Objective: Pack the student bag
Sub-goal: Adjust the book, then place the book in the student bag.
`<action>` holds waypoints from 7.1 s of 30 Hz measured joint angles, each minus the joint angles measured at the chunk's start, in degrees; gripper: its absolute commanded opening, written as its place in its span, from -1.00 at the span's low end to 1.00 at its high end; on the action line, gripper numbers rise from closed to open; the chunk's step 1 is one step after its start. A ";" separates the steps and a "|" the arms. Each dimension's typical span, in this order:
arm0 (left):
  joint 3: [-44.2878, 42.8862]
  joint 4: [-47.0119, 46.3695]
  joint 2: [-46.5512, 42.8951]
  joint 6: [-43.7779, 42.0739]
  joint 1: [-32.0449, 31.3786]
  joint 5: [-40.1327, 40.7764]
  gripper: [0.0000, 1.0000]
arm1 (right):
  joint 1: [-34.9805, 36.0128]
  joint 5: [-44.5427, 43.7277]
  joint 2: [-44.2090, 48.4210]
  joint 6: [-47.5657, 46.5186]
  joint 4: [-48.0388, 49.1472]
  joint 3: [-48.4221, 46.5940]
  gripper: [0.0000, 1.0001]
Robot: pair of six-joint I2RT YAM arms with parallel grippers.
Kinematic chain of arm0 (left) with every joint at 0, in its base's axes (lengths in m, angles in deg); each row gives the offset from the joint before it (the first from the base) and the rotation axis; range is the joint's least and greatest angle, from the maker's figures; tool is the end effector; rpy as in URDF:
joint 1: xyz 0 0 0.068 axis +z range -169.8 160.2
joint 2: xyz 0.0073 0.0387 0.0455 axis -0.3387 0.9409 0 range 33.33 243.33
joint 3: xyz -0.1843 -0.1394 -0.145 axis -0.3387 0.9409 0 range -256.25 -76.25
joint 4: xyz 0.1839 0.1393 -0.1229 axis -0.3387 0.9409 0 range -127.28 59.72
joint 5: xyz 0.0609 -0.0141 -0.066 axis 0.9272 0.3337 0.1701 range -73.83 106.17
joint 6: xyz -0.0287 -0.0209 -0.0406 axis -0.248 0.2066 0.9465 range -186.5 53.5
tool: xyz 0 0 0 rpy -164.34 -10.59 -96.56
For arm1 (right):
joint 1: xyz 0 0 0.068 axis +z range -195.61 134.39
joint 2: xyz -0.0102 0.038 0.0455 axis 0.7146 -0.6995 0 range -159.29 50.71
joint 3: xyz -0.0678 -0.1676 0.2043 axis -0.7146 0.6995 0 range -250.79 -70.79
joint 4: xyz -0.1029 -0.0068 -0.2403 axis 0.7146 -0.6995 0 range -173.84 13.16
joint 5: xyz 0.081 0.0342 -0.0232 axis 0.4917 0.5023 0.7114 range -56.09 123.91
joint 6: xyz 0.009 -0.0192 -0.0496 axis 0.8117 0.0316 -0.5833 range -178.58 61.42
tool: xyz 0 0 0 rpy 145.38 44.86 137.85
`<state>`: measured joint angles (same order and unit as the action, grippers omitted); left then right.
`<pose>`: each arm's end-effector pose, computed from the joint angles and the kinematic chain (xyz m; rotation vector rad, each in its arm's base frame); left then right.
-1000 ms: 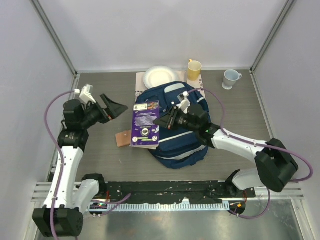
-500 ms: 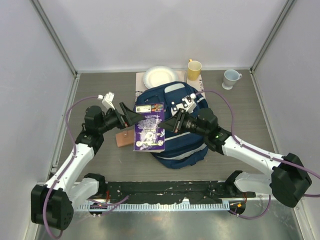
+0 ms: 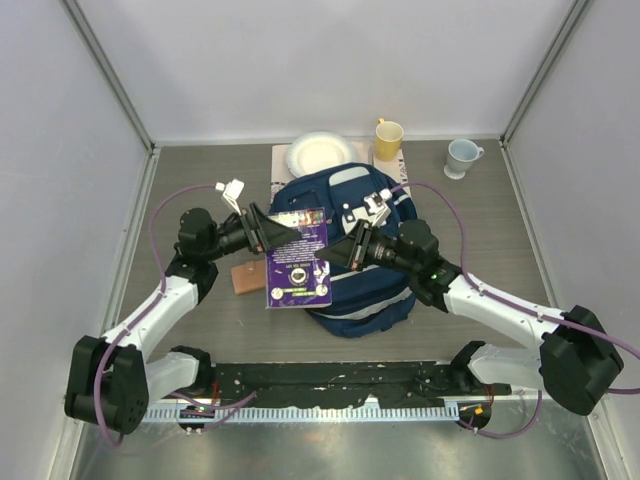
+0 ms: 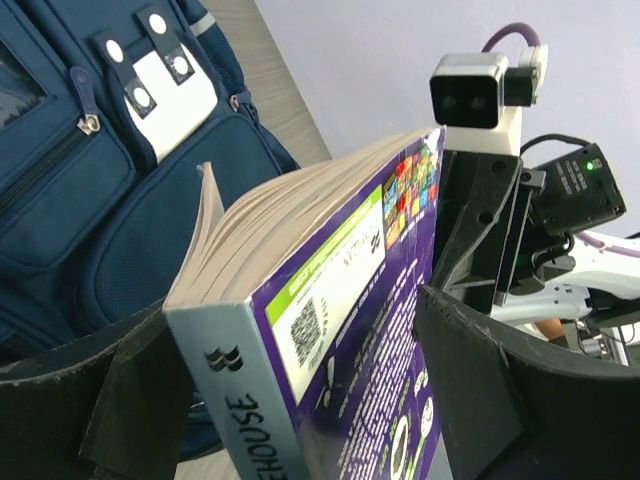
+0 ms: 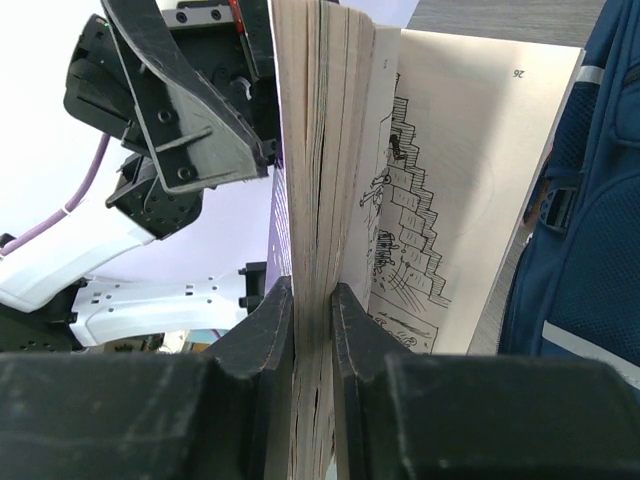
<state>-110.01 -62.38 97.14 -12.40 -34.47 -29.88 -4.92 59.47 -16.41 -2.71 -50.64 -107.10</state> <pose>0.2295 -0.0865 0.2712 0.0519 1.8846 -1.5256 0.1905 0.1839 0.2742 -0.1421 1.9206 1.5828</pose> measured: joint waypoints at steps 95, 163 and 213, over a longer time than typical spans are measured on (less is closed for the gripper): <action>5.92 -33.44 7.45 26.08 -15.32 40.19 -1.00 | 4.09 -25.70 -3.04 19.12 36.39 16.31 0.21; -25.70 33.99 27.12 -29.05 -48.96 35.45 0.93 | 2.21 -83.19 61.37 4.33 -75.84 -4.17 -0.98; -30.58 40.46 15.45 -24.61 -49.18 59.71 -1.00 | 2.21 -69.64 58.27 8.76 -83.27 -2.58 -0.98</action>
<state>-140.59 -21.93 112.59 -37.01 -83.65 29.84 -2.72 -10.16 41.87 6.06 -133.92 -109.68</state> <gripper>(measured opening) 0.020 0.293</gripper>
